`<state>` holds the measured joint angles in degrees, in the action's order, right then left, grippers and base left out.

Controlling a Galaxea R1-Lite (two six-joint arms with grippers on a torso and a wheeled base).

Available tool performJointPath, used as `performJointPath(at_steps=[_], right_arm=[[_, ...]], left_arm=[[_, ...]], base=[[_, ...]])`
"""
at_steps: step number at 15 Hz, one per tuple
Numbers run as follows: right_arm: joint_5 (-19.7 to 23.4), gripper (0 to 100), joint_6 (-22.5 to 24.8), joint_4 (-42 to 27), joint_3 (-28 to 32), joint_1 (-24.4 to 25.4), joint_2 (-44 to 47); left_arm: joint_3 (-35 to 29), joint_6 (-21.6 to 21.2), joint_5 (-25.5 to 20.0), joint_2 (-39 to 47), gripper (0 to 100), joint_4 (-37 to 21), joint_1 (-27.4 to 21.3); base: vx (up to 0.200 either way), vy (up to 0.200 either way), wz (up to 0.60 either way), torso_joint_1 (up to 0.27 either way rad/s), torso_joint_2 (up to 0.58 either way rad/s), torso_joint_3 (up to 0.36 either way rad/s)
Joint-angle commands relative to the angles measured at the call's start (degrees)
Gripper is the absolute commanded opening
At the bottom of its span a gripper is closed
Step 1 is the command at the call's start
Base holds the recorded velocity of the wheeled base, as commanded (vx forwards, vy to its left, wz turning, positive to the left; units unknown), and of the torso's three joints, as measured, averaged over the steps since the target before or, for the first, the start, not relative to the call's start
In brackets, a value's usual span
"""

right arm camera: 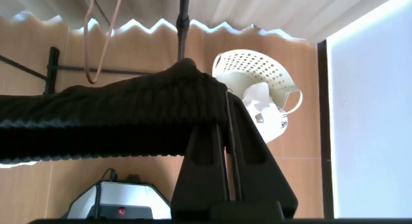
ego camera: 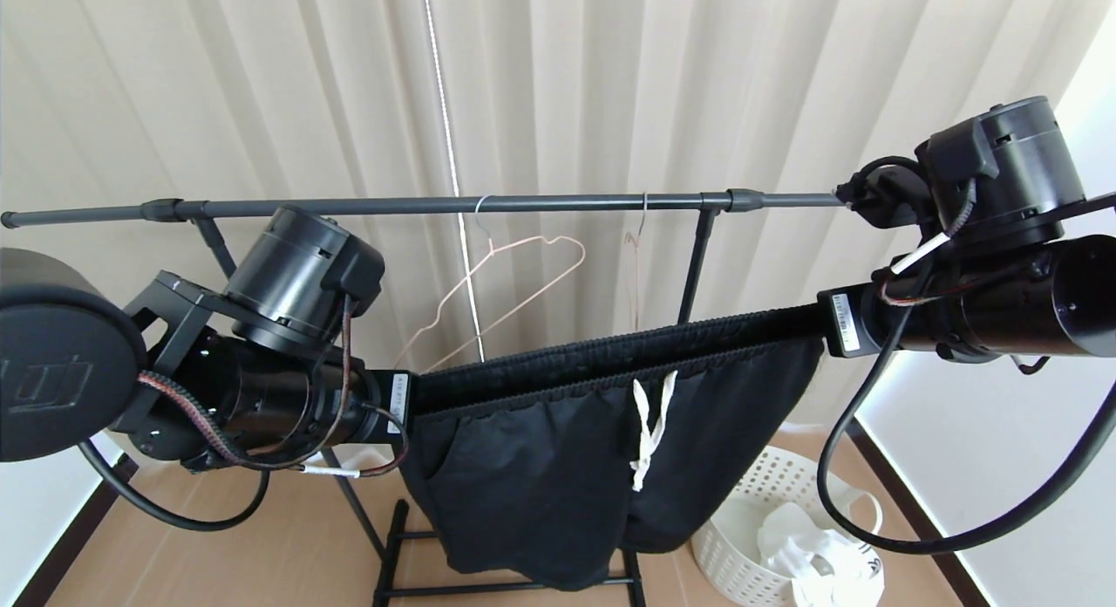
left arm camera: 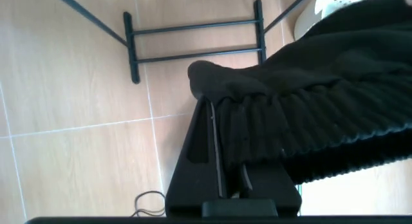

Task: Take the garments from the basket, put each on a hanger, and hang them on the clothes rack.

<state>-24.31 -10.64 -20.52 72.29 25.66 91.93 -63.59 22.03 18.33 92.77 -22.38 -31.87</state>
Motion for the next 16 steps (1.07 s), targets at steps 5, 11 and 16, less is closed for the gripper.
performJointPath(at_steps=[5, 11, 16], right_arm=[[0.3, 0, 0.1, -0.4, -1.2, 3.7, -4.0], [0.8, 0, 0.9, -6.2, -3.5, 14.7, -8.3], [1.8, 0, -2.2, -7.3, -5.5, 32.3, -5.7]], left_arm=[[-14.6, -3.7, -8.1, 7.3, 0, 1.8, 0.2], [-40.7, -3.9, -11.6, 22.8, 0, 1.4, 0.2], [-50.3, -1.9, -18.2, 26.8, 0, 1.7, 1.3]], base=[[0.0, 0.0, 0.0, 0.0, 0.0, 0.0], [0.0, 0.0, 0.0, 0.0, 0.0, 0.0], [0.0, 0.0, 0.0, 0.0, 0.0, 0.0]])
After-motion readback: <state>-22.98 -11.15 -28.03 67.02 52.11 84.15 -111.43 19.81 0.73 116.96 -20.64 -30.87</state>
